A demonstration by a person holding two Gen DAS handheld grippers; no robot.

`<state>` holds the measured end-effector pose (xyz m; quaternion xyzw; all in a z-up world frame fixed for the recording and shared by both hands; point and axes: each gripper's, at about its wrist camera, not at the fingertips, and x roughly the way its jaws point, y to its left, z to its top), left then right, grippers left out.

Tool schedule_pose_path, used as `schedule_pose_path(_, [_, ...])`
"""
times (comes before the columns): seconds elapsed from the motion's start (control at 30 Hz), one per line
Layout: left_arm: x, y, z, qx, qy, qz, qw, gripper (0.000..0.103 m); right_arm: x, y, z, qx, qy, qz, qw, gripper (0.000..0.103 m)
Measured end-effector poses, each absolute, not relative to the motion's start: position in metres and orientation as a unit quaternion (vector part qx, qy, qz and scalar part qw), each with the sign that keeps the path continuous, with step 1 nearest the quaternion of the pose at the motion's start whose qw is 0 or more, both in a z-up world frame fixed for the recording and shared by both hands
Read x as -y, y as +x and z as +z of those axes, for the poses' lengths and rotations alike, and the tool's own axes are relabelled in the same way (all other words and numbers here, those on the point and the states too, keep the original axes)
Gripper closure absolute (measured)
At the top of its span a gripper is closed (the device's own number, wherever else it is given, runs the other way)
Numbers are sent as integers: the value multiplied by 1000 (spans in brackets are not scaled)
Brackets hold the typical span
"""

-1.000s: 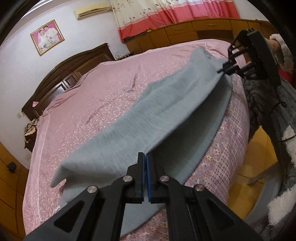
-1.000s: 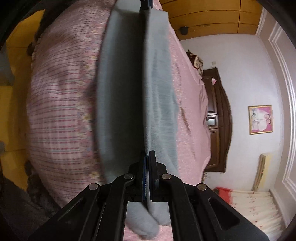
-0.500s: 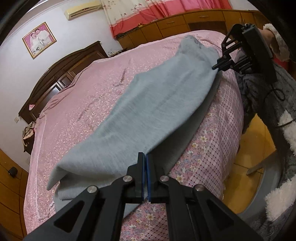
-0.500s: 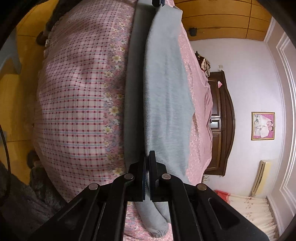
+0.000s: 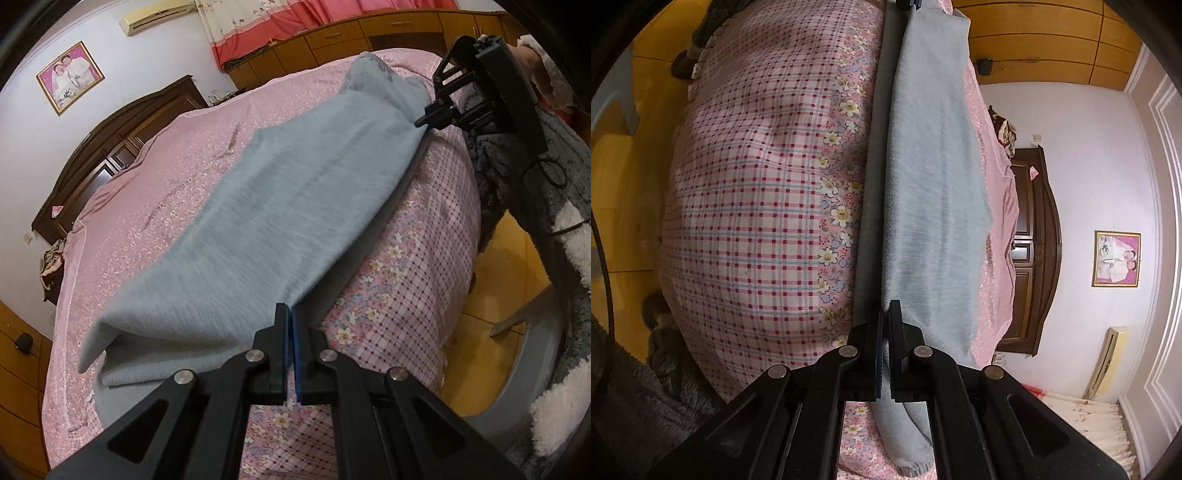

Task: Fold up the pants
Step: 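Lift the pants edge with both grippers and fold it over onto the other leg, then open both grippers and release the folded pants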

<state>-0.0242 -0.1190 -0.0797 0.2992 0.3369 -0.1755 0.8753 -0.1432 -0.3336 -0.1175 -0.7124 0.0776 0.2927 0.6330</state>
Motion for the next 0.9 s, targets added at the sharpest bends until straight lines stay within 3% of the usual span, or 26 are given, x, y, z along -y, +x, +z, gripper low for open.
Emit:
schedule_pose_path(0.53, [120, -21, -93, -351, 315, -182, 863, 101, 334, -152, -130, -75, -736, 291, 607, 100])
schedule_pose_path(0.67, [121, -24, -85, -359, 299, -188, 864, 94, 338, -159, -117, -77, -700, 300, 643, 99])
schedule_pose_path(0.8, [125, -29, -60, -363, 257, -215, 869, 85, 345, -161, -76, -130, -591, 334, 723, 98])
schedule_pose_path(0.9, [133, -26, -41, -354, 235, -225, 877, 69, 366, -139, -37, -207, -443, 343, 802, 84])
